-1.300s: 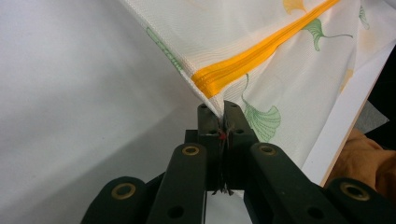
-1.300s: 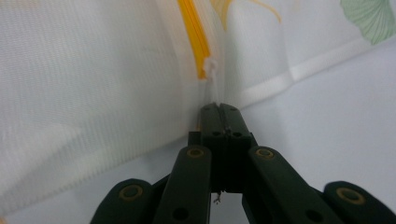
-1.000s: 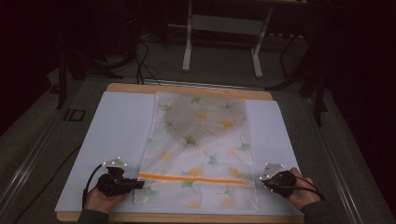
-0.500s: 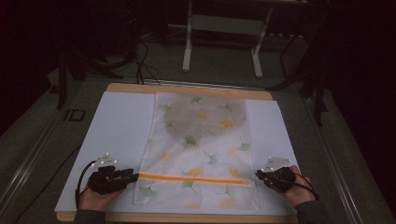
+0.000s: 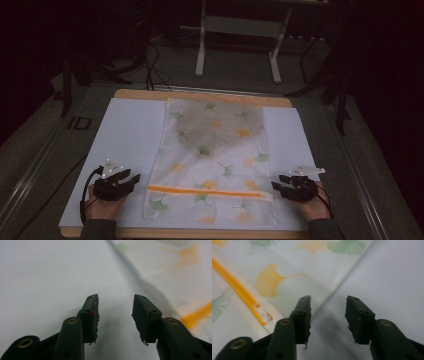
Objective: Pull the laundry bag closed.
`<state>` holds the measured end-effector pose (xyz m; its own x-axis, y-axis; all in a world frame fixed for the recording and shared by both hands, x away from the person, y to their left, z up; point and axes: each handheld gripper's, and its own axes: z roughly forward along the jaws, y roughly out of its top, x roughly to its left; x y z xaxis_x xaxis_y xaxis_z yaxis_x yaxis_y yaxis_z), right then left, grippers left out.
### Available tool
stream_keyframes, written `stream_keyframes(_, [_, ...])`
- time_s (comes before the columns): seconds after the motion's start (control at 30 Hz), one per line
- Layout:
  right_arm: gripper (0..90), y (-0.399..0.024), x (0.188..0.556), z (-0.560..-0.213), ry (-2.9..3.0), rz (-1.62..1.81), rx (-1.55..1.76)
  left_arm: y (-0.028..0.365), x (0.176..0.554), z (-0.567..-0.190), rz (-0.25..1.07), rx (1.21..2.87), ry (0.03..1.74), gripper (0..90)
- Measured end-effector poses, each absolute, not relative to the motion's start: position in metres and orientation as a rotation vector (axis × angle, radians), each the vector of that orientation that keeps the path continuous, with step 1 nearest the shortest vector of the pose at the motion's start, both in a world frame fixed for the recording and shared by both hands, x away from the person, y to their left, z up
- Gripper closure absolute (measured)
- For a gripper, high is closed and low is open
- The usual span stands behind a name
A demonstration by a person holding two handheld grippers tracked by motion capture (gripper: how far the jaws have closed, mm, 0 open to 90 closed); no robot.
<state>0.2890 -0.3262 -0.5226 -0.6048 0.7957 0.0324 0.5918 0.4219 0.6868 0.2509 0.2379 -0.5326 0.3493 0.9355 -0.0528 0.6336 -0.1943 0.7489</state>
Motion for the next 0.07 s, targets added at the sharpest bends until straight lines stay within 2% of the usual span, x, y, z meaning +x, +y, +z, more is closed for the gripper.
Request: stream_keyframes(0.07, [49.0,-0.3267,0.2900,-0.5246,2.364,1.014,1.255,0.2393,0.2522,-0.5345,0.585,1.922,1.398,49.7])
